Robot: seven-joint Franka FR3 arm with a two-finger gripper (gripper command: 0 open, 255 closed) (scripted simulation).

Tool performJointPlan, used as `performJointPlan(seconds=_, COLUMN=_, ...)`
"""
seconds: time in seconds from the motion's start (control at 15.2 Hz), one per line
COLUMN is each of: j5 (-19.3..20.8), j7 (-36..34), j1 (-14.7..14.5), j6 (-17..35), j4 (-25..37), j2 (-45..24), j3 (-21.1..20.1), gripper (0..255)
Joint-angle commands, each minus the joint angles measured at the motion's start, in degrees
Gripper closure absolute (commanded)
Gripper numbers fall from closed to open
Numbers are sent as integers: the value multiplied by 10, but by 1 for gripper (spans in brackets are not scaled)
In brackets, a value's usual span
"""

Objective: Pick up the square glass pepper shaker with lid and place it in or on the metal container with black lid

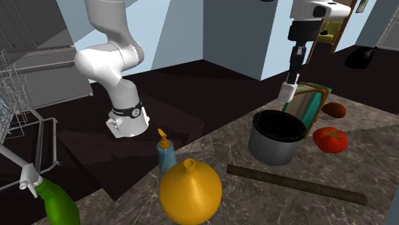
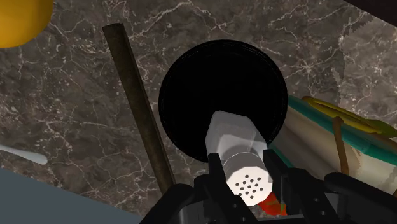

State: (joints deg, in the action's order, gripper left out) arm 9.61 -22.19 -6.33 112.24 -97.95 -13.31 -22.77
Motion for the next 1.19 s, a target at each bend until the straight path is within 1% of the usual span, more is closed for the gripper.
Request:
performJointPlan(seconds=0.0, j5=3, j7=-3, j1=-1, j6=11, j4=-6, j2=-6, j3=1, gripper=255)
performJointPlan(seconds=1.12, j5=30, j7=-26, j1=-5, j6=121, j4=-77, j2=-49, j3=10, gripper=255)
